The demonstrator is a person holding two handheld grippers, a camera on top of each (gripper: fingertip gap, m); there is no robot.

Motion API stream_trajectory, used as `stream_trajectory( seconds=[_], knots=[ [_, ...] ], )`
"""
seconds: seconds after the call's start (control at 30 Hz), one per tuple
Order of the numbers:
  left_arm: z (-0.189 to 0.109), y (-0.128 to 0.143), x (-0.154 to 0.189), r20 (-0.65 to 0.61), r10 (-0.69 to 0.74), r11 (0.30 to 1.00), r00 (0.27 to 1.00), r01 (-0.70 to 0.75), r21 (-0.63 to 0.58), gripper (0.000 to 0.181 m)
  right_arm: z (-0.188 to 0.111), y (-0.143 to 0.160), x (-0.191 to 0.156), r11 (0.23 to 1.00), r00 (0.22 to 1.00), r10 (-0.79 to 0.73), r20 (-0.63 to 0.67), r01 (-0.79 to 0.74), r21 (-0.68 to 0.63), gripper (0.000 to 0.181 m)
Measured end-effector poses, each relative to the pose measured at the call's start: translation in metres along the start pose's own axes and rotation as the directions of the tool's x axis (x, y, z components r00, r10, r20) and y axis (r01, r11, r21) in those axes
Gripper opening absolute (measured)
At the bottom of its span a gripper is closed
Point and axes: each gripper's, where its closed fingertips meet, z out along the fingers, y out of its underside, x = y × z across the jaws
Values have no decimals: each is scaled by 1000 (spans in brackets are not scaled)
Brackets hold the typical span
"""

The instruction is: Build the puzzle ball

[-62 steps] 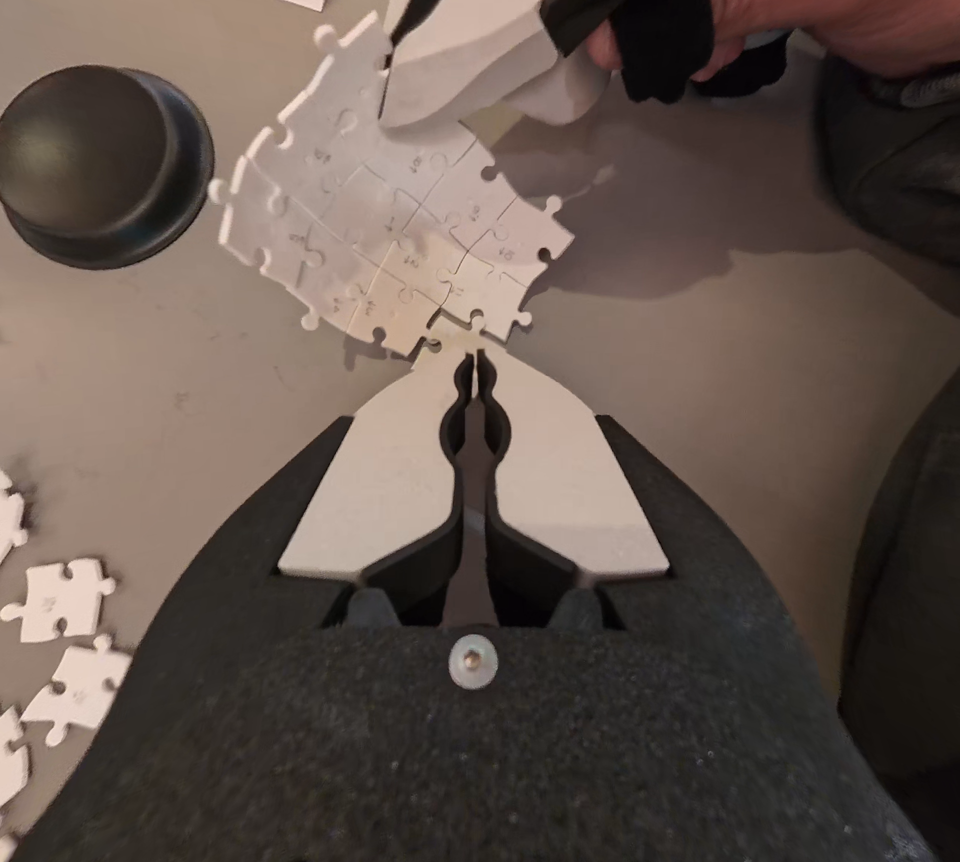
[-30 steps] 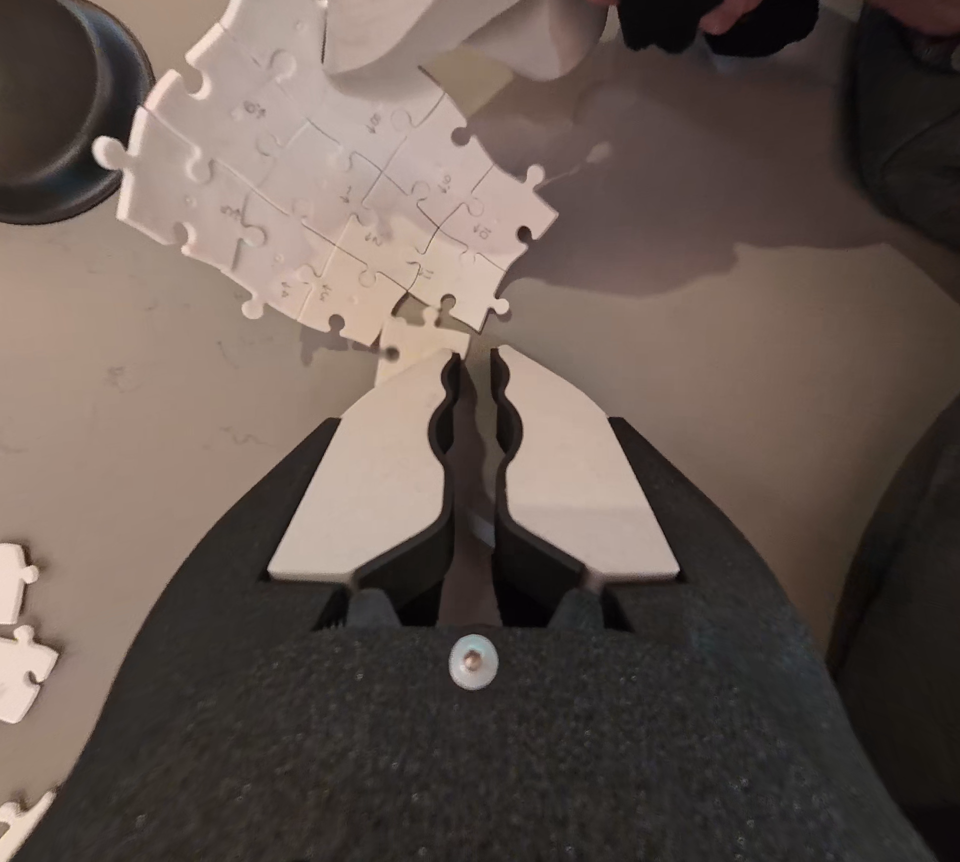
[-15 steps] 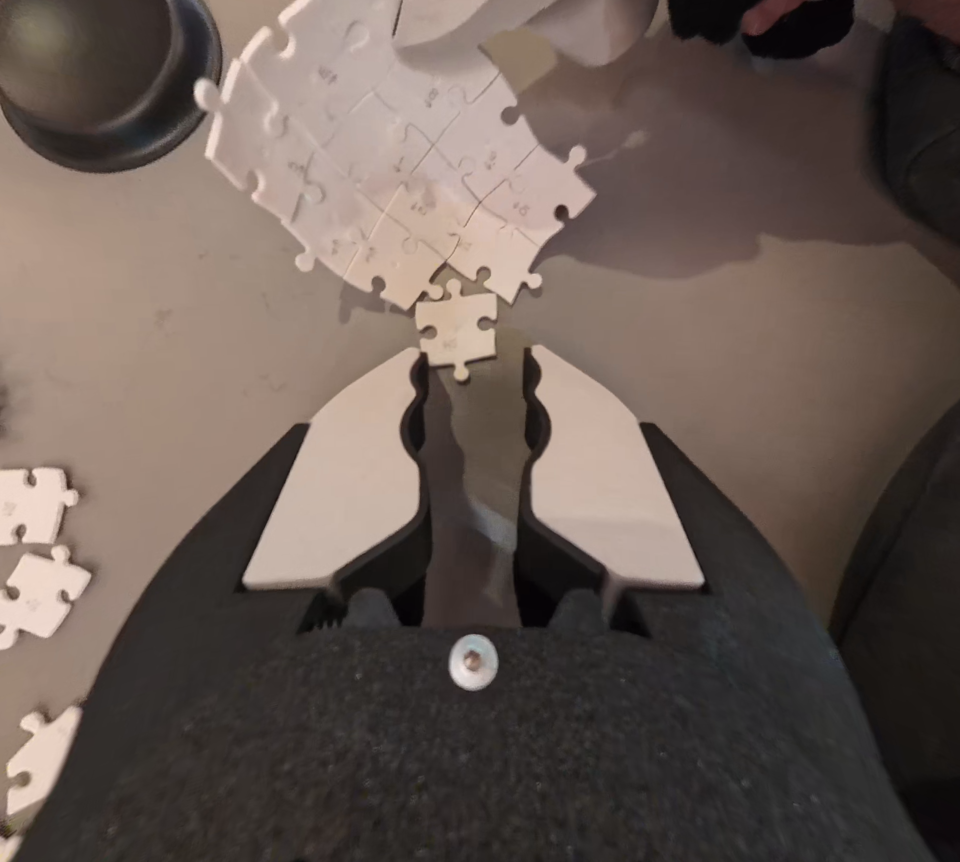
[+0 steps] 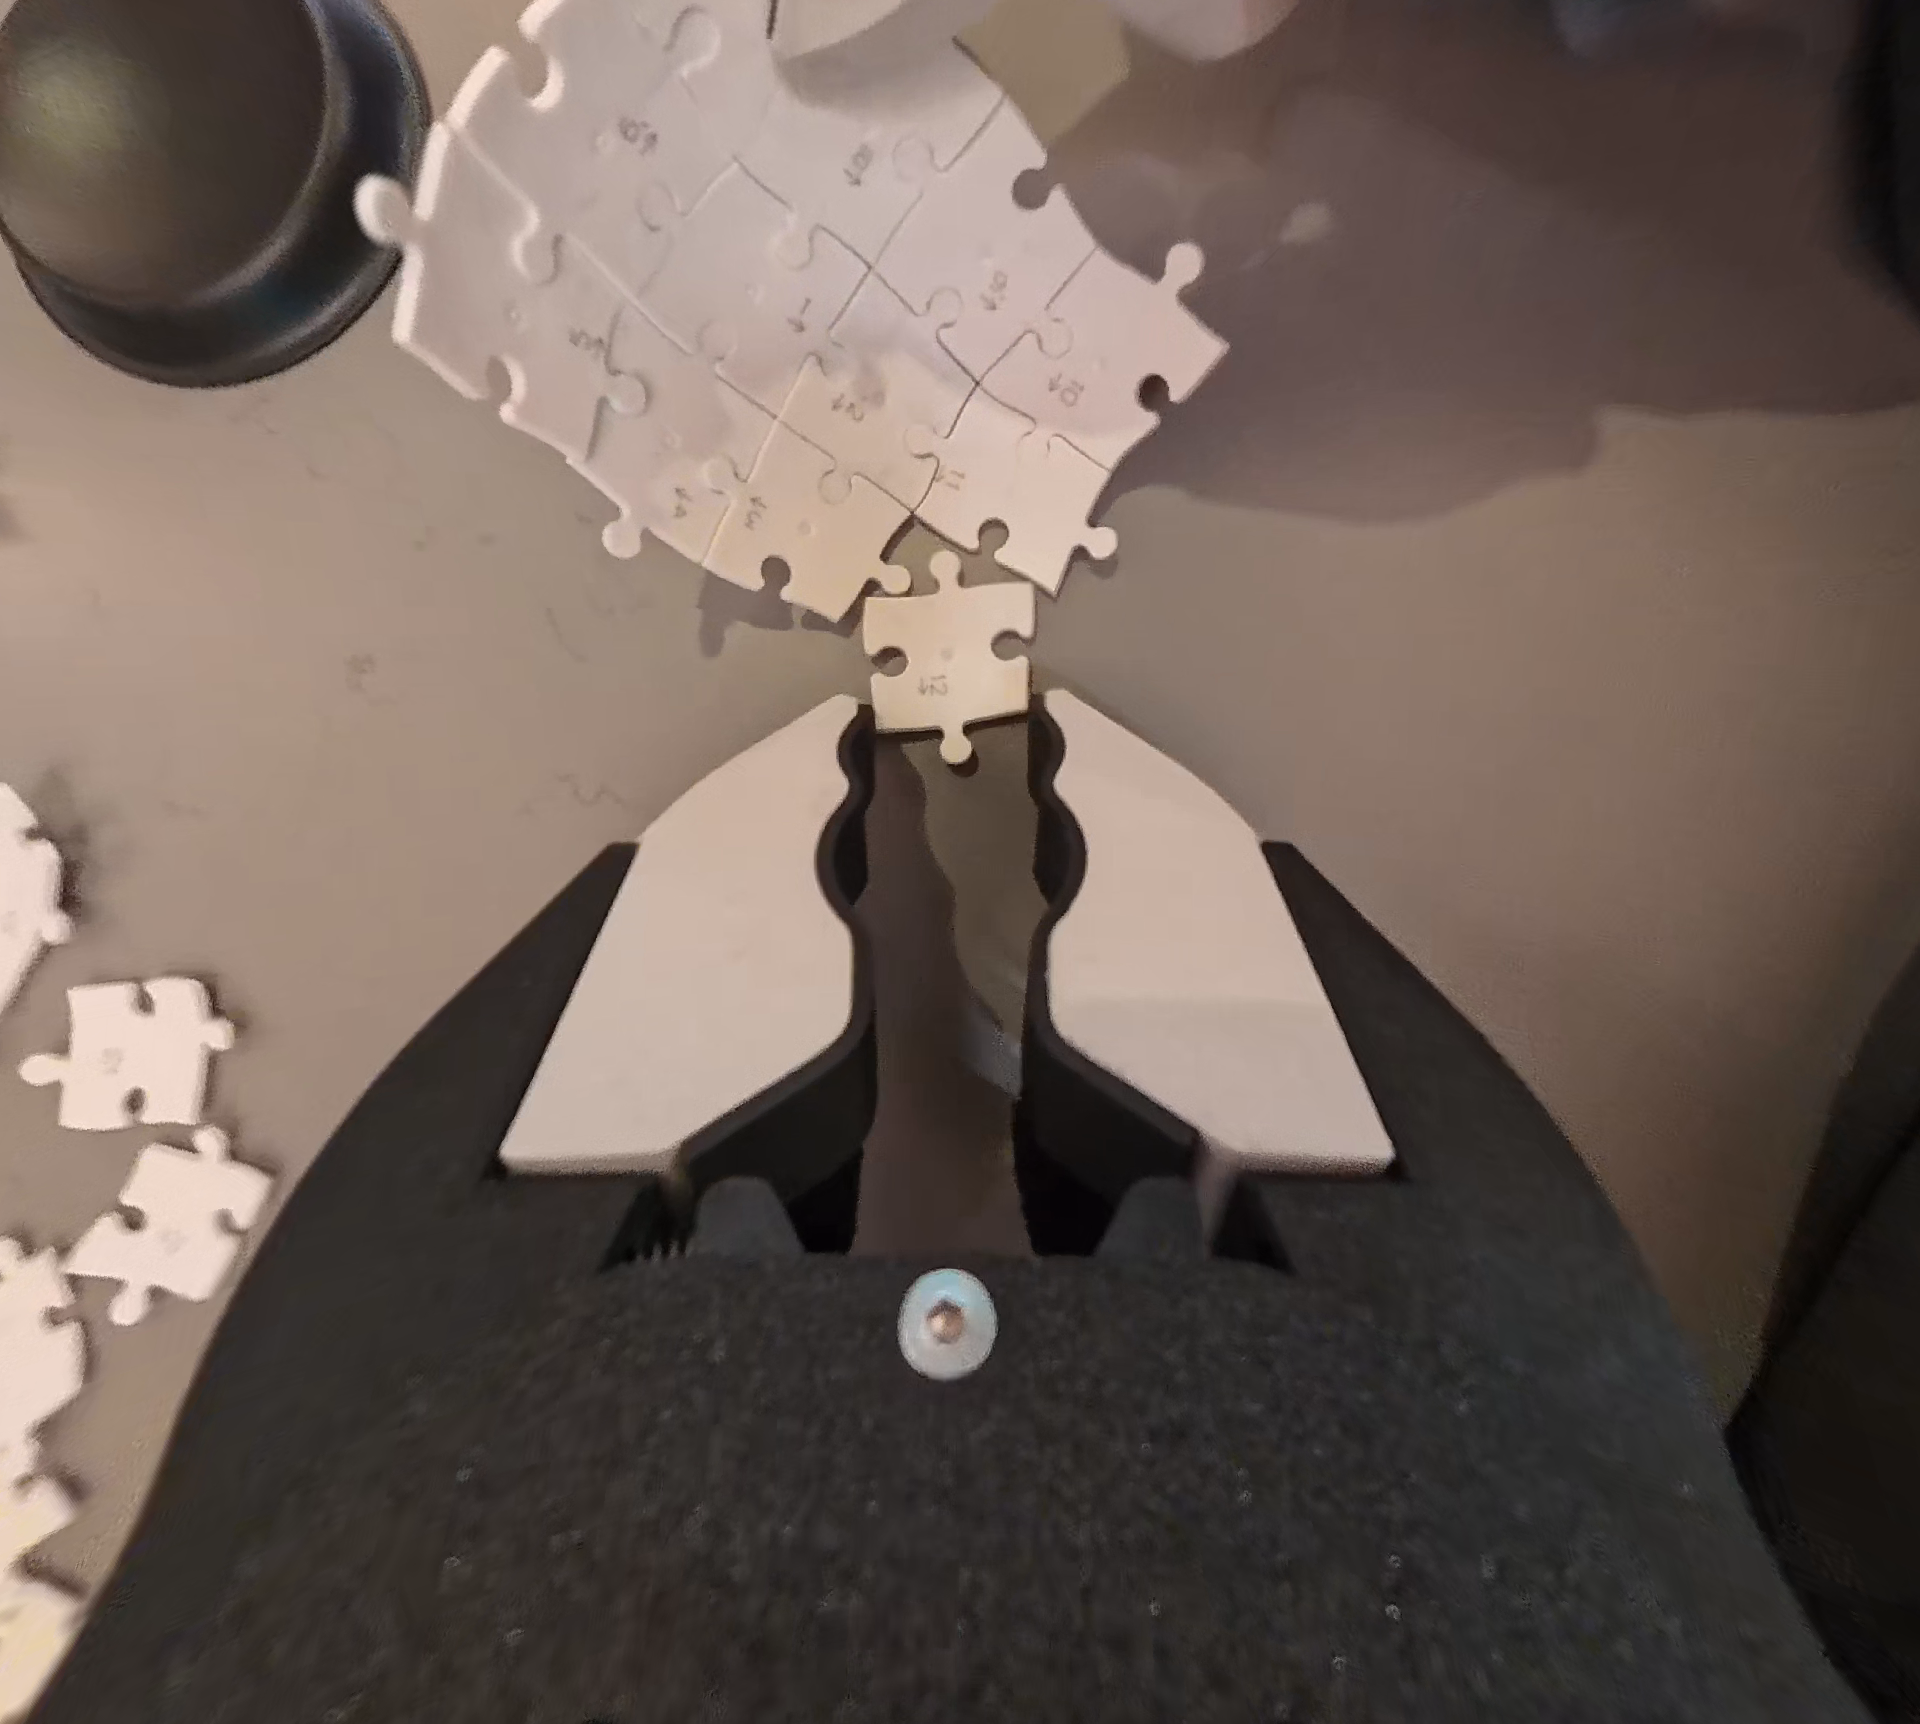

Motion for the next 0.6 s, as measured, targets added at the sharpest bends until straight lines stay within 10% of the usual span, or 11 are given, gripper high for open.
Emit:
stream_trajectory(
  seconds=[0.6],
  knots=[
    [2, -13, -4, -172, 472, 868, 864, -490, -77, 28, -3, -1, 0, 1000, 1000, -13, 2, 13, -1, 2]
  ],
)
